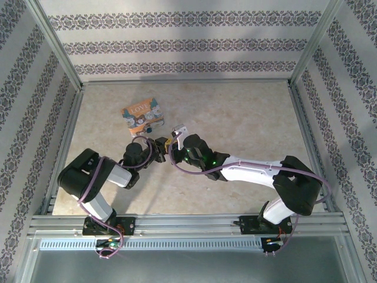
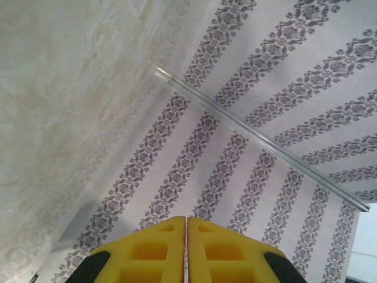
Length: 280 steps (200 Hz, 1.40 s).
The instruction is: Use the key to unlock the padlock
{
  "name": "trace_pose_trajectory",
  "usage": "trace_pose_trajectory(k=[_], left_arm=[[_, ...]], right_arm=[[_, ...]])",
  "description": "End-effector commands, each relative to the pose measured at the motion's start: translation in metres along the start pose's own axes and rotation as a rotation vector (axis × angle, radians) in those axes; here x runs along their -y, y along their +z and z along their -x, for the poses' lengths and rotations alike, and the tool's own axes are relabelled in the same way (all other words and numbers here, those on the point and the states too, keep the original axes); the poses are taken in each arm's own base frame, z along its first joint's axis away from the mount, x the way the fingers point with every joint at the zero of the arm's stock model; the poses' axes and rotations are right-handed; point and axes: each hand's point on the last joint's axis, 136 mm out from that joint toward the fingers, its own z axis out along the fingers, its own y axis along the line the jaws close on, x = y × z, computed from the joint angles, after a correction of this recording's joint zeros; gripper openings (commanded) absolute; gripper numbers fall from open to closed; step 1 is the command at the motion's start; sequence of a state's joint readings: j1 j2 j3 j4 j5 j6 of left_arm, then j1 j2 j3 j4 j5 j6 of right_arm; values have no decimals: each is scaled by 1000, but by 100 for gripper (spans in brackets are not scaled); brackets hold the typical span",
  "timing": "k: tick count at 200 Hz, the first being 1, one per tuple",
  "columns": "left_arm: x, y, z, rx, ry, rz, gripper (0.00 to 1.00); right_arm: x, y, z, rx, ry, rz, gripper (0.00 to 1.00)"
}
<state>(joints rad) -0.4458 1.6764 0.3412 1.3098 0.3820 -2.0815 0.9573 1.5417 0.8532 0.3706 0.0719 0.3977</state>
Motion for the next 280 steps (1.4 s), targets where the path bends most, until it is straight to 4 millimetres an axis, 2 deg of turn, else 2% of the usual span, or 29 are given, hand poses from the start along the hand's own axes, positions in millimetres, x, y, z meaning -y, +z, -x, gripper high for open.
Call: trace_pose_trajectory(k=[1, 21, 50, 85, 111, 126, 160, 183, 219, 280], left_arm=[[16, 2, -17, -58, -66, -80, 7], [19, 1, -16, -45, -65, -93, 0], [17, -2, -13, -31, -69, -94, 0], [14, -8, -6, 10, -92, -94, 24], [22, -10, -9, 14, -101, -102, 43], [28, -10, -14, 8, -99, -105, 48], [42, -12, -22, 6, -83, -108, 56], [46, -16, -25, 16, -75, -105, 58], [49, -22, -27, 34, -60, -92, 61], [51, -26, -28, 47, -47, -85, 64]], right_arm=[[4, -6, 8, 38, 20, -17, 0], [6, -6, 5, 34, 23, -20, 0], [8, -10, 6, 43, 26, -27, 0], [11, -23, 14, 73, 31, -31, 0], [13, -27, 15, 76, 43, -16, 0], [12, -28, 15, 71, 46, -3, 0], [10, -24, 17, 67, 52, 17, 0], [6, -19, 19, 70, 50, 34, 0], [-4, -13, 27, 83, 57, 77, 0], [-11, -15, 38, 117, 50, 108, 0]])
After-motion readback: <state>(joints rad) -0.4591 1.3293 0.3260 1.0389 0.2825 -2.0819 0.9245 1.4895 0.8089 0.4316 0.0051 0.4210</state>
